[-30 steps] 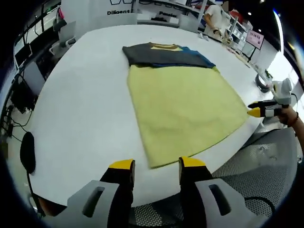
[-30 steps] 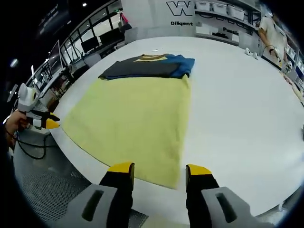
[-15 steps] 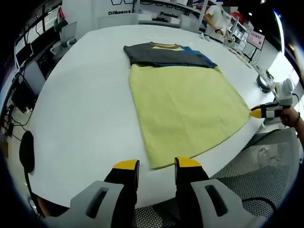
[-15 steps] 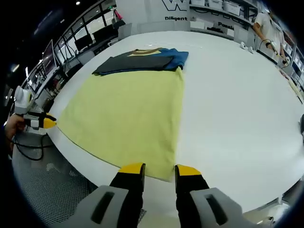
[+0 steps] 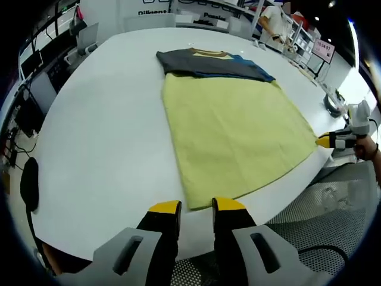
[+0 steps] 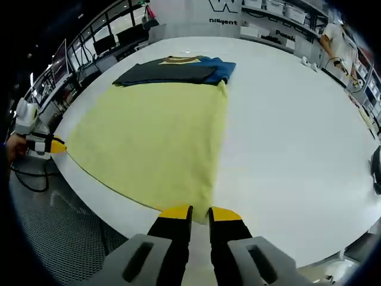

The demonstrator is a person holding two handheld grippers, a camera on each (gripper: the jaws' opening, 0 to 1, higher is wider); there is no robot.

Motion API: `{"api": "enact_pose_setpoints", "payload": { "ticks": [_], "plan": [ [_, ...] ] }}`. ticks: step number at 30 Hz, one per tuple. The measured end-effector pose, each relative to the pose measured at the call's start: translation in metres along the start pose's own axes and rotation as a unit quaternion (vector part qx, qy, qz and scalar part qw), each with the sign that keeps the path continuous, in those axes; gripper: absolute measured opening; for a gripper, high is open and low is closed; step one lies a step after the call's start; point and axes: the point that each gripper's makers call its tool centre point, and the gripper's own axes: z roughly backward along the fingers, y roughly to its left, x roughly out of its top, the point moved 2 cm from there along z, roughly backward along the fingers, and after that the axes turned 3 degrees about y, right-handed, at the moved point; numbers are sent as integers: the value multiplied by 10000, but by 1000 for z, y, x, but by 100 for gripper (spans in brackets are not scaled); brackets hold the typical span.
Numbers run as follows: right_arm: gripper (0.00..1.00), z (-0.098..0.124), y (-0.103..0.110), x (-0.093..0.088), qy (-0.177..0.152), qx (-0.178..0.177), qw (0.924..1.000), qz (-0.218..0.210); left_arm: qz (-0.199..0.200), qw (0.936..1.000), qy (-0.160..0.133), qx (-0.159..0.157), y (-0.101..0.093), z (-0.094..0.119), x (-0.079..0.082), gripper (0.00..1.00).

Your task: Fold the garment on the visible template until the final outline fits inside the template.

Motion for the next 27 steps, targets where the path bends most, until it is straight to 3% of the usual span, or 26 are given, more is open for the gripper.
{"api": "enact_pose_setpoints", "payload": {
  "ticks": [4,7,12,18,27],
  "plan": [
    [3,-1,1,1,6,-15,10000,60,2,9999,100,19,0,-1,-3,6],
    [1,-1,1,1,11,-18,9999,120,60,10000,52,51,2,-2,-3,4],
    [0,-1,3,2,14,25,9999,154,96,9999,66,13,3,-2,-2,4],
    [0,-1,3,2,18,39,9999,147,-72,10000,-5,25,-1,-1,3,18],
    [0,-1,4,2,27,60,9998,186,-98,9999,22,120,1,-6,10,7]
  ]
}}
